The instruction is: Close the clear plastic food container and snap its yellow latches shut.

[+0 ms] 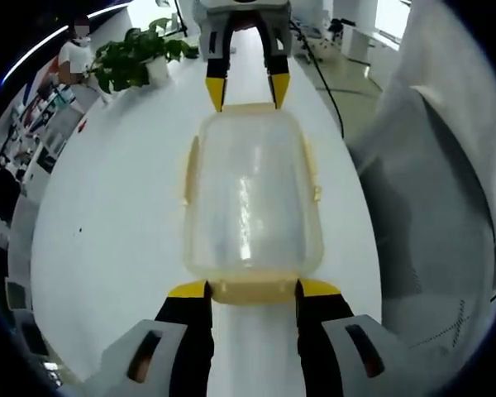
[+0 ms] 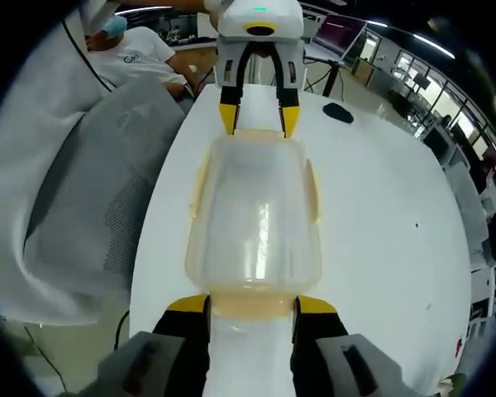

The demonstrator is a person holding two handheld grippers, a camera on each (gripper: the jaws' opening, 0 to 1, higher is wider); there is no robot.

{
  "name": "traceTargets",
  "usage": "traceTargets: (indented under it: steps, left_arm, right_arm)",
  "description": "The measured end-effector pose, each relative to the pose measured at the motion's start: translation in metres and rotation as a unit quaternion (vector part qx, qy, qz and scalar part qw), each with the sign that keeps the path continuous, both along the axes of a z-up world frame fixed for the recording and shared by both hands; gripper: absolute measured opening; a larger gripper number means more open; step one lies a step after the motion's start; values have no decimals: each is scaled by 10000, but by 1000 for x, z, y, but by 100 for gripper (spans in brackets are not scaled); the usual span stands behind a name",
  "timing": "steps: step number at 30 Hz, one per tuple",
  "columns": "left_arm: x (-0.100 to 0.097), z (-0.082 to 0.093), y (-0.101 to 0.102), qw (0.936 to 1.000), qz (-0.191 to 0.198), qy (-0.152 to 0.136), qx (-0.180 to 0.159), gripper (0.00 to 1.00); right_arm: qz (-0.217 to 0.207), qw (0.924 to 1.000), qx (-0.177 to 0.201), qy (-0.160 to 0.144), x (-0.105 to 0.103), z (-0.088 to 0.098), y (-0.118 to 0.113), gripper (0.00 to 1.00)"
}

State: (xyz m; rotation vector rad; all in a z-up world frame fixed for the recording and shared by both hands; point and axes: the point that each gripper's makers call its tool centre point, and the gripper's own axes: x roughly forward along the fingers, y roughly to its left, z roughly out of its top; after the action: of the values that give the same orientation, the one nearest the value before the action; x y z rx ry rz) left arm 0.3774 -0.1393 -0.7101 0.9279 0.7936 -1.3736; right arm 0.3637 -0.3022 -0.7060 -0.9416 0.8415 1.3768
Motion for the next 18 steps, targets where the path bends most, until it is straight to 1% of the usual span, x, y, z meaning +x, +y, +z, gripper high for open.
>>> traceTargets:
  steps: [4, 6, 8, 15, 18]
  left_arm:
    - [1, -7, -10, 10000, 24, -26, 60, 36]
    - [2, -7, -14, 10000, 18, -59, 70, 36]
    - [1, -7, -16, 9999, -38, -75, 64, 36]
    - [3, -11, -20, 10000, -27, -45, 82, 36]
    - [4, -13, -23, 10000, -15, -12, 86, 36]
  right_arm:
    - [12, 10000, -25, 15, 3, -6, -8, 36]
    - [27, 10000, -94, 17, 3, -9, -12, 36]
    - [51, 9999, -135, 15, 3, -11, -15, 36]
    - [40, 9999, -107, 22, 3, -14, -19, 36]
    - [70, 9999, -135, -25, 5, -16, -23, 36]
